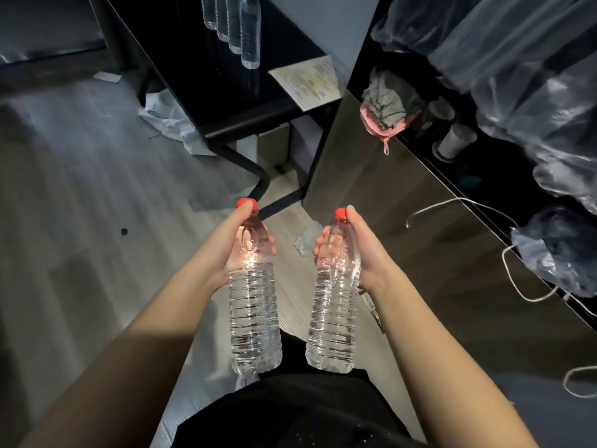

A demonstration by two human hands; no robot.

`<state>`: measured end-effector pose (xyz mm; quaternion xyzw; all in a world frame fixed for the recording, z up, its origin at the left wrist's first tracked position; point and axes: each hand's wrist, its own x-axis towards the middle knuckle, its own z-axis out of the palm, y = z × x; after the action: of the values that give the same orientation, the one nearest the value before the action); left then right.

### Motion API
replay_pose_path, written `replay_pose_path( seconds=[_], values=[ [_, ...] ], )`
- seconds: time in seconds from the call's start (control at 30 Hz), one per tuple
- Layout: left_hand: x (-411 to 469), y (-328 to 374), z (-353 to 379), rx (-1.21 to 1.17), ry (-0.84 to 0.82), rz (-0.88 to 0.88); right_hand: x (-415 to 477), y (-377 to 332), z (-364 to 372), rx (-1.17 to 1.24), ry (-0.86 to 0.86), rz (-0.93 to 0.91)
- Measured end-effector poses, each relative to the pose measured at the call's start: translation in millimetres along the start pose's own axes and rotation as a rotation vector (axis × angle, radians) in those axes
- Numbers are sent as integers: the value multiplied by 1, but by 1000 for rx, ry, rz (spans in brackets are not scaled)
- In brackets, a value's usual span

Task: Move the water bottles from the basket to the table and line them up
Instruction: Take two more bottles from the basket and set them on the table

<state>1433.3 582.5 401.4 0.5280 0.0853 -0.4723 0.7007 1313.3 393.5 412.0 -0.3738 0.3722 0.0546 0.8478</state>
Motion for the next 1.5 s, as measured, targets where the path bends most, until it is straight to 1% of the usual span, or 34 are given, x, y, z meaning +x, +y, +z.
replay_pose_path(
  seconds=[0.2,0.33,0.43,0.53,0.63,0.7,0.83,0.97,1.07,1.13,1.2,1.33,1.5],
  values=[
    [65,68,-15,23,26,13,82,-47,36,15,-13,-7],
    [115,127,-25,33,71,-31,137,-93,65,29,41,-1],
    [149,164,-32,30,124,8,174,-124,88,-3,67,18],
    [176,195,-40,9,181,26,204,-152,118,-31,91,-15],
    [196,225,-52,-19,165,-7,228,-173,147,-33,135,-36],
    [207,243,-62,-14,173,-1,245,-183,163,-85,147,-29],
    [232,277,-91,29,95,2,283,-194,196,-114,169,-21],
    [259,318,-121,78,129,-19,318,-197,233,-126,229,-80],
    [272,358,-151,177,66,-31,339,-197,272,-97,293,-95],
    [281,388,-174,197,2,-49,351,-197,302,-42,323,-93],
    [291,419,-193,214,-28,-50,364,-198,329,-8,358,-103],
    [315,466,-215,341,-99,4,390,-202,367,-31,434,-166],
    [345,498,-220,542,-120,136,413,-212,390,-70,509,-221]
  ],
)
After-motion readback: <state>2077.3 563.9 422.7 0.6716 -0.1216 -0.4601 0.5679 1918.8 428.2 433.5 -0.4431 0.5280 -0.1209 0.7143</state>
